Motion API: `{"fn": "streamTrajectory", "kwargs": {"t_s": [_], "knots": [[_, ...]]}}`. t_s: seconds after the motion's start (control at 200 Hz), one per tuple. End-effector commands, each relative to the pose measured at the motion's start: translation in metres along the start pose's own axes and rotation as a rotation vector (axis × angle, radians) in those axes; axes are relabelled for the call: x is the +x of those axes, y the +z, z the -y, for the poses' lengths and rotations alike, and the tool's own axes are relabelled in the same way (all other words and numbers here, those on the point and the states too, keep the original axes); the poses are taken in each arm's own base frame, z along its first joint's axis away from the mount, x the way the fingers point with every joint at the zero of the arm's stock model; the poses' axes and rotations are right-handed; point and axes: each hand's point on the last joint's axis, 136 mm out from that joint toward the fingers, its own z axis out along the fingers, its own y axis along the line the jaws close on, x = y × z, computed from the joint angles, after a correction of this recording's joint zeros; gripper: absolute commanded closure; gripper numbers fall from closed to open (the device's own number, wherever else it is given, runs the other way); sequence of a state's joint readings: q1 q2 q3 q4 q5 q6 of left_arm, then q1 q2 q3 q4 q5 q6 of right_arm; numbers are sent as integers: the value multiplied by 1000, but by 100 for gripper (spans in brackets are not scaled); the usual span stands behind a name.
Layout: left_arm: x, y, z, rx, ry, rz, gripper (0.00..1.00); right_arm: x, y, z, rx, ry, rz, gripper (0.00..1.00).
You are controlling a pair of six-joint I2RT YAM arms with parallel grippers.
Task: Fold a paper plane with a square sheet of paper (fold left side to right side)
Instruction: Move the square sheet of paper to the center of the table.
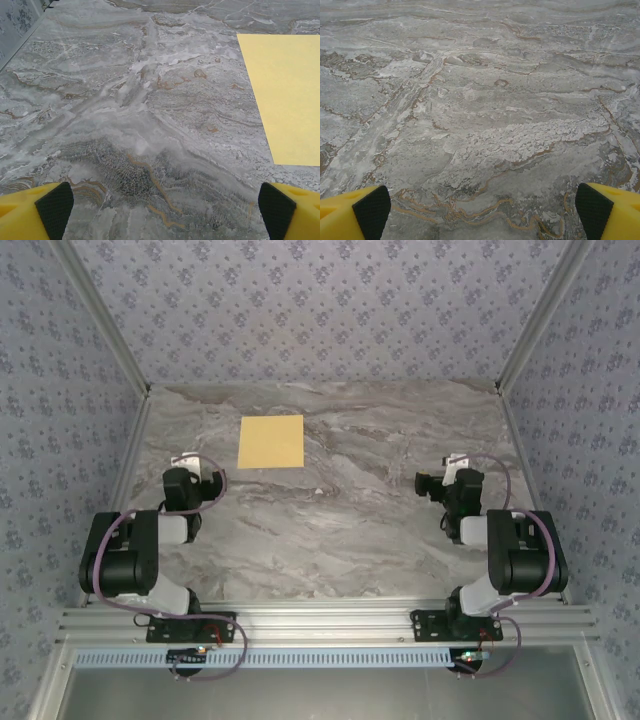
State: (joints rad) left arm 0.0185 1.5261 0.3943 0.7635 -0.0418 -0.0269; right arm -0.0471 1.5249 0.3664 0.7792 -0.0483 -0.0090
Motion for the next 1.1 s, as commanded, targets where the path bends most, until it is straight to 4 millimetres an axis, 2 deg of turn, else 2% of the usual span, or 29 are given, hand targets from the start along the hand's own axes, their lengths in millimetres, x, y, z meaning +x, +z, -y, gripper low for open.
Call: {"fn": "streamTrajectory", "kwargs": {"t_s": [0.0,0.705,0.794,0.914,1.019,1.094], "knots": [[-19,3,2,2,6,57,2,-17,2,3,16,-14,49,0],[-20,2,-2,-9,-11,60,2,-18,1,6,17,1,53,0],[-31,-6,-9,-50,-27,67,2,-24,-3,15,60,31,58,0],[-58,-31,-12,-74,-46,85,2,-42,-22,24,102,72,47,0],[-83,-49,-3,-38,-109,62,2,-63,-47,20,94,126,83,0],[-95,-53,4,-10,-201,-2,2,-73,-67,13,83,171,97,0]]}}
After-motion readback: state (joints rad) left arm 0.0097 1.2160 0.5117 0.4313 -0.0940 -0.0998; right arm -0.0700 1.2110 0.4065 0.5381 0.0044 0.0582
